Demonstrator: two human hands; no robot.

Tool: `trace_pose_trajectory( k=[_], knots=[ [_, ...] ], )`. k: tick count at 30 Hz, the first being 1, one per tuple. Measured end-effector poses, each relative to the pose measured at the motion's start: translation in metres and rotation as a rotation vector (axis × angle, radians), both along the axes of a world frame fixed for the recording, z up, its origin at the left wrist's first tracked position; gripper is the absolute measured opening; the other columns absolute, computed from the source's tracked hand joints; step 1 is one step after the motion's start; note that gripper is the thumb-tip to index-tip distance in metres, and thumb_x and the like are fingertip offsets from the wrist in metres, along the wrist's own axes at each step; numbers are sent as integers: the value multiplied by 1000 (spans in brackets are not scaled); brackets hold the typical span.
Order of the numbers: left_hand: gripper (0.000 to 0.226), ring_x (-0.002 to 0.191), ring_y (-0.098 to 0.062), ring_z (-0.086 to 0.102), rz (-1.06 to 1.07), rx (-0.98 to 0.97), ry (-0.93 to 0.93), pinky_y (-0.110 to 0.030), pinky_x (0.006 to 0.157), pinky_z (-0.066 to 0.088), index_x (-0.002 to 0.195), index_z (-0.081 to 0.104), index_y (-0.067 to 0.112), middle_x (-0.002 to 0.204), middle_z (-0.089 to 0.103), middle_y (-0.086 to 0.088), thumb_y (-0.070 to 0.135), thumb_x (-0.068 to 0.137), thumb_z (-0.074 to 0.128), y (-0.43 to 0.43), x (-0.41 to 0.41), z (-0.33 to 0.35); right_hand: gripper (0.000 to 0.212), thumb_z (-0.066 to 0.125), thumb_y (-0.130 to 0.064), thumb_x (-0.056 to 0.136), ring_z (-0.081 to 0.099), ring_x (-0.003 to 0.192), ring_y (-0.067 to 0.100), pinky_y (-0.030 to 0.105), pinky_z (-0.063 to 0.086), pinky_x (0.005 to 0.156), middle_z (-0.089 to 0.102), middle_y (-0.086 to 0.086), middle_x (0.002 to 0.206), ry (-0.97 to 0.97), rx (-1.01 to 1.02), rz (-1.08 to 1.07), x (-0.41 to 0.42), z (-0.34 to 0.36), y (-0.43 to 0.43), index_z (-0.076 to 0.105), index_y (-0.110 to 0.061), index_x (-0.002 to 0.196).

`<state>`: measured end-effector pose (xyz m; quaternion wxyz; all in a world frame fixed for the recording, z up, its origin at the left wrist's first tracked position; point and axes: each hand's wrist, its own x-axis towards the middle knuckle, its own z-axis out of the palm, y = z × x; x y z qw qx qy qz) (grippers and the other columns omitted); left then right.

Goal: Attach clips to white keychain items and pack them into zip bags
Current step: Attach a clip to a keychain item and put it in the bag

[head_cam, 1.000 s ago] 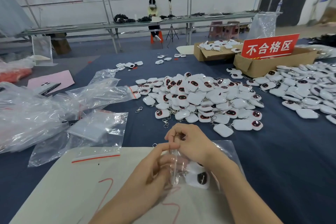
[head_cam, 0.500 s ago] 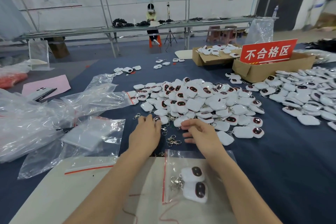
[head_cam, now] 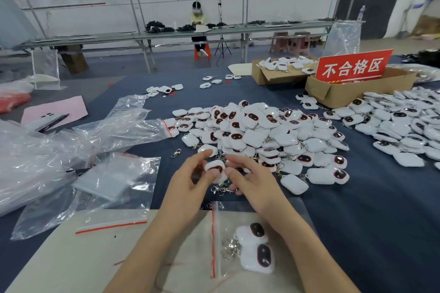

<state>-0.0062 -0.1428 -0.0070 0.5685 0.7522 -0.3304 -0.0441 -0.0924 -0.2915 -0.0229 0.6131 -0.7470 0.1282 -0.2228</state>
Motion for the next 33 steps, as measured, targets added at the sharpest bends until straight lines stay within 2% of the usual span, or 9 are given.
trace_pose_trajectory(
  k=[2,6,9,15,18,22,26,33],
  knots=[
    [26,86,0,65,9,-109,91,-11,77,48,115,67,34,95,72,9,21,92,72,-3,-8,-1,18,62,-26,99,68,72,4,20,54,65,74,-15,94,-4,-15,32,-1,2,1,68,-41,106],
    [17,94,-7,72,-27,-198,246,-19,81,55,110,73,29,99,77,9,23,94,69,-4,-10,-7,16,61,-17,99,70,77,8,22,58,69,76,-6,85,-32,37,43,-6,3,-2,70,-29,102],
    [17,95,-10,73,-50,-182,269,-22,82,56,110,75,27,101,78,7,22,98,65,-3,-8,-10,12,63,-15,98,71,79,11,24,58,73,77,-1,87,-19,58,63,-7,2,-2,70,-24,103],
    [15,92,-9,74,-66,-193,292,-17,77,55,109,73,25,98,78,6,19,100,62,-4,-8,-12,11,64,-18,97,71,77,10,24,58,72,77,-3,87,-7,87,70,-4,0,-3,70,-21,106],
    [15,91,-13,73,-63,-175,278,-22,80,57,107,74,25,96,78,5,19,99,63,-4,-9,-11,13,65,-20,97,71,77,10,24,58,72,77,-2,86,-3,77,77,-4,-1,-4,70,-18,108],
    [15,88,-8,69,-61,-181,279,-15,78,53,104,75,26,94,77,5,17,99,63,-3,-10,-11,12,65,-21,97,70,74,7,21,57,70,76,-5,82,0,82,80,-4,-2,-3,71,-15,106],
    [15,95,-8,71,-63,-190,265,-16,84,54,107,74,25,98,78,7,18,99,64,-3,-11,-11,11,65,-20,96,70,74,7,22,57,68,75,-9,82,-2,77,62,-4,-2,-3,71,-16,105],
    [15,98,-10,72,-91,-213,276,-20,87,55,109,74,23,100,78,5,19,97,65,-2,-13,-10,15,65,-19,96,68,74,6,25,60,68,74,-5,79,2,82,36,-6,0,-3,72,-10,106]
  ],
)
